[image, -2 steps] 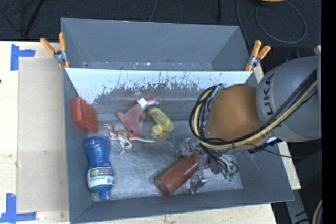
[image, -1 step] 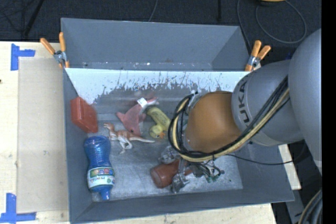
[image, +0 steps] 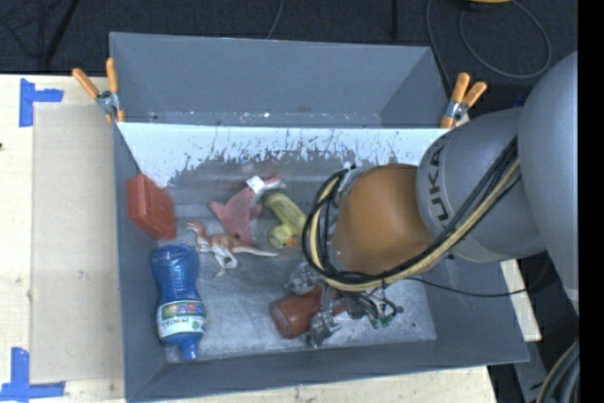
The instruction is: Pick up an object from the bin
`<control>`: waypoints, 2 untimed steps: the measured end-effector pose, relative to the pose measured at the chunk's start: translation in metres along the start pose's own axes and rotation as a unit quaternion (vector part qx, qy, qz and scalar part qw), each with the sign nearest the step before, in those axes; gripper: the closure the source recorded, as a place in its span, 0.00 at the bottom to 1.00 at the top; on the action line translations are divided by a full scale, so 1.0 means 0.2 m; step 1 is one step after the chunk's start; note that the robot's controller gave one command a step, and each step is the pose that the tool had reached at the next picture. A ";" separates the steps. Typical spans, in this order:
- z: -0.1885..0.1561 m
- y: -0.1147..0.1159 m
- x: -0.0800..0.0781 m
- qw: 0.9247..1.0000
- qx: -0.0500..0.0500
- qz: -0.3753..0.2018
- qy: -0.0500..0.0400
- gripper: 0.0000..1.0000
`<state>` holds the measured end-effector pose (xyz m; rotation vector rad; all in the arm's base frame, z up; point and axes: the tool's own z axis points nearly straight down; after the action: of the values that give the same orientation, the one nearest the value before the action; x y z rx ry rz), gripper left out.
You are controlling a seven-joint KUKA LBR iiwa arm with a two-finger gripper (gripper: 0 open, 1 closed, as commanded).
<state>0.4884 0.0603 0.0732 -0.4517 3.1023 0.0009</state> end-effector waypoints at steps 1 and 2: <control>-0.23 0.05 -0.05 1.000 -0.001 0.000 0.007 1.00; -0.35 -0.07 -0.22 1.000 0.000 0.008 0.002 1.00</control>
Offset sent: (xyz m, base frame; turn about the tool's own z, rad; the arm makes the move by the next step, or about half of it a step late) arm 0.0597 -0.0090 0.0708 0.0244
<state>0.5350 0.0601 0.1426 -0.4266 3.1101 0.0010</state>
